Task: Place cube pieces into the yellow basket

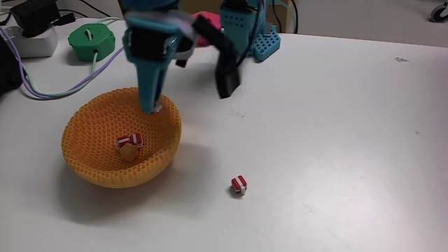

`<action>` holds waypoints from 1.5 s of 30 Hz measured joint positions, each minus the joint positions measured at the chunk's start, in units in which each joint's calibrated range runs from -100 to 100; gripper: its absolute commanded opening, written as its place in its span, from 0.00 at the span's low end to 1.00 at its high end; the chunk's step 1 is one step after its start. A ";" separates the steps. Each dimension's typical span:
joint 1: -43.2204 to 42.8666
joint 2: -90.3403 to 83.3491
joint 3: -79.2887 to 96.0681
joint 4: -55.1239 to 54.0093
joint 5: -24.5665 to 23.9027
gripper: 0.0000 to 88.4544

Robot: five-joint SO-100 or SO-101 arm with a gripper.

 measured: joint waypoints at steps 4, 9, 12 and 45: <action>4.16 0.59 2.17 -3.77 -0.05 0.43; 4.06 0.89 2.07 -2.33 -0.20 0.45; 4.06 0.98 0.30 0.55 -1.03 0.39; -25.44 24.00 -7.49 -5.66 -29.11 0.20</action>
